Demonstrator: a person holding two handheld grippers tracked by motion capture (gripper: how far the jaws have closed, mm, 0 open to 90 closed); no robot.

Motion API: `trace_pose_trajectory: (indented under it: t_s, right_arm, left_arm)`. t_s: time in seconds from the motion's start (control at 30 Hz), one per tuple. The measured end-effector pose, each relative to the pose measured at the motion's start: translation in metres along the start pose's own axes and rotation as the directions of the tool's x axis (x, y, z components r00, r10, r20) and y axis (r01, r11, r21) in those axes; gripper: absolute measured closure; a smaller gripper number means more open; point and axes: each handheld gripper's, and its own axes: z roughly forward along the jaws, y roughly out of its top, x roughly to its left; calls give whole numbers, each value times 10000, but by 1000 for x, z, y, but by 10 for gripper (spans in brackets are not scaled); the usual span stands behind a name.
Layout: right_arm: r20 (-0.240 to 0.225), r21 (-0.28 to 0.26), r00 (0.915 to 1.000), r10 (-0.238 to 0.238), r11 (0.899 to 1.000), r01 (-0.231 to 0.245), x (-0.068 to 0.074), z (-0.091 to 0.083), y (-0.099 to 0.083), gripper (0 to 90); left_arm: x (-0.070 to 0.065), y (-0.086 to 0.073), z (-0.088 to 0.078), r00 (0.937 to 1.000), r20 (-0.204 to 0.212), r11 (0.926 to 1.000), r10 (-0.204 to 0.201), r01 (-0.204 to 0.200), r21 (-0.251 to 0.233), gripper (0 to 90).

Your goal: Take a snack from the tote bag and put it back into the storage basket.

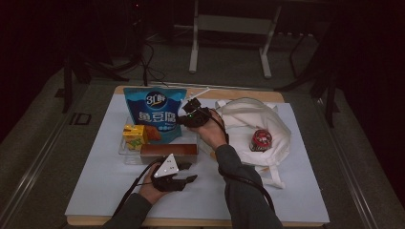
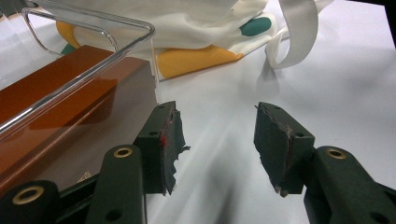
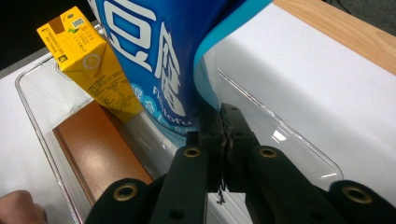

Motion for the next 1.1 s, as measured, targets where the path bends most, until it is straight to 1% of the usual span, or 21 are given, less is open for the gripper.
trace_pose_trajectory:
  t_s: [0.1, 0.23, 0.43, 0.6, 0.7, 0.77, 0.93, 0.97, 1.03, 1.1]
  right_arm:
    - [-27, -65, 10000, -50, 10000, 50, 1, -4, 0, 844]
    - [-40, -103, 9998, -219, 9997, 218, 2, -10, -2, 834]
    - [-48, -153, 9985, -551, 9984, 550, 6, -19, -2, 817]
    - [121, -106, 9971, -752, 9971, 753, 8, -27, -2, 811]
    - [219, -115, 9966, -800, 9967, 802, 7, -33, -2, 811]
    - [298, -49, 9951, -945, 9955, 947, 7, -37, -3, 810]
    - [459, -133, 9940, -995, 9949, 1002, 1, -52, -6, 811]
    - [459, -133, 9940, -995, 9949, 1002, 1, -52, -6, 811]
    - [570, -168, 9942, -909, 9956, 920, -4, -60, -9, 812]
    - [703, -159, 9939, -851, 9961, 864, -8, -65, -12, 812]
  left_arm:
    - [0, 0, 0, 10000, 4, 10000, -22, 22, -2, 496]
    - [0, 0, 0, 10000, -7, 10000, -23, 23, -13, 494]
    - [1, 0, 0, 10000, -15, 10000, -71, 71, 3, 492]
    - [1, 0, 0, 9999, -12, 9999, -105, 105, -11, 492]
    - [2, 0, 0, 9998, -66, 9998, -198, 198, 21, 484]
    - [3, 0, 0, 9996, -37, 9996, -265, 265, 15, 484]
    - [3, 0, 0, 9996, -25, 9996, -277, 277, 15, 485]
    - [3, 0, 0, 9996, -25, 9996, -277, 277, 15, 485]
    - [3, 0, 0, 9996, -31, 9996, -267, 268, 18, 485]
    - [3, 0, 0, 9996, -28, 9996, -270, 270, 19, 484]
